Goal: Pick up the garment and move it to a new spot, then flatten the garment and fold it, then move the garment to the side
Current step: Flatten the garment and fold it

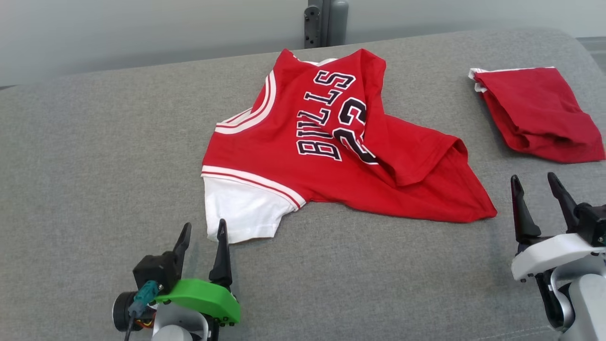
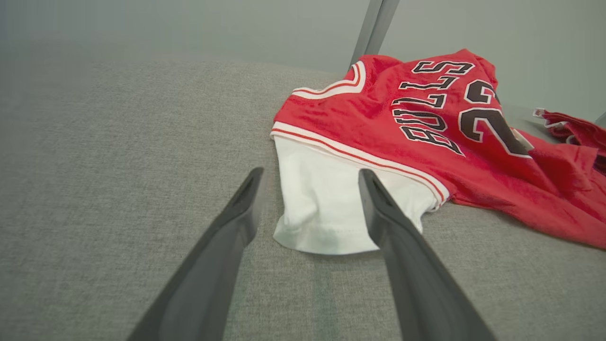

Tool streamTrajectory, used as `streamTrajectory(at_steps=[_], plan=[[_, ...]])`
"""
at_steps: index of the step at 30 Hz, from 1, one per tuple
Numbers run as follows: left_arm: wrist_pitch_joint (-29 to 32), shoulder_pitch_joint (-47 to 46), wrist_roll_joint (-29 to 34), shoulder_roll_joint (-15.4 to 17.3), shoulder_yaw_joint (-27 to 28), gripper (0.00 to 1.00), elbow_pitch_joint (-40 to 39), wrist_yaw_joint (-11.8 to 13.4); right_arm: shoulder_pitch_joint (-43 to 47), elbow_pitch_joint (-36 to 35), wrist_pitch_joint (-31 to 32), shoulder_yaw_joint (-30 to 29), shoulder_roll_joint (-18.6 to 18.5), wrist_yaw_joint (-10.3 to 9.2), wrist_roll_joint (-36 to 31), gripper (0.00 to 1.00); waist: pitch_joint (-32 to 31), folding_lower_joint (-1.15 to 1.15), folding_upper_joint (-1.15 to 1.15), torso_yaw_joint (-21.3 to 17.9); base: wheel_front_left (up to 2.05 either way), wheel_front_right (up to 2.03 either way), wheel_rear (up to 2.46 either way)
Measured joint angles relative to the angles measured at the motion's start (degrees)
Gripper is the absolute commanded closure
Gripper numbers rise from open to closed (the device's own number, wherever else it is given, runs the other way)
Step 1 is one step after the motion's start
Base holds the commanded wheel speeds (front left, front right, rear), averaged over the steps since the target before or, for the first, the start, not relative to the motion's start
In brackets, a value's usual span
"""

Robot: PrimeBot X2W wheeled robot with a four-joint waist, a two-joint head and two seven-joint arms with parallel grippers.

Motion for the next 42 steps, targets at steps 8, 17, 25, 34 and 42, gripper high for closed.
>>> streamTrajectory(at_steps=[8,17,25,34,42], plan=[[1.5,-3.3,-3.2,0.8,2.1,0.0,8.6,-1.0,0.7,-9.1,0.0,0.9,2.3,0.0,-1.3,0.0,0.4,0.0,0.0,-3.0,0.0,0.0,0.0],[0.2,-6.6,-3.4,0.8,0.6,1.0,15.1,-3.0,0.5,-13.2,0.0,3.0,3.2,0.0,-1.1,0.0,1.2,0.0,0.0,-3.8,0.0,0.0,0.0],[-2.1,-4.9,-4.1,0.4,0.5,1.0,13.6,-3.4,2.1,-13.7,0.0,3.1,5.4,0.0,-1.3,0.0,-0.3,0.0,0.0,-1.4,0.0,0.0,0.0],[-2.0,4.9,-6.1,1.7,2.6,1.0,6.4,-1.0,4.3,-12.6,0.0,5.5,7.9,0.0,-3.4,0.0,-1.6,0.0,0.0,3.3,0.0,0.0,0.0],[-0.7,9.5,-7.2,1.9,3.5,1.0,3.4,0.9,4.4,-10.2,0.0,4.6,7.9,0.0,-4.8,0.0,-1.9,0.0,0.0,5.0,0.0,0.0,0.0]])
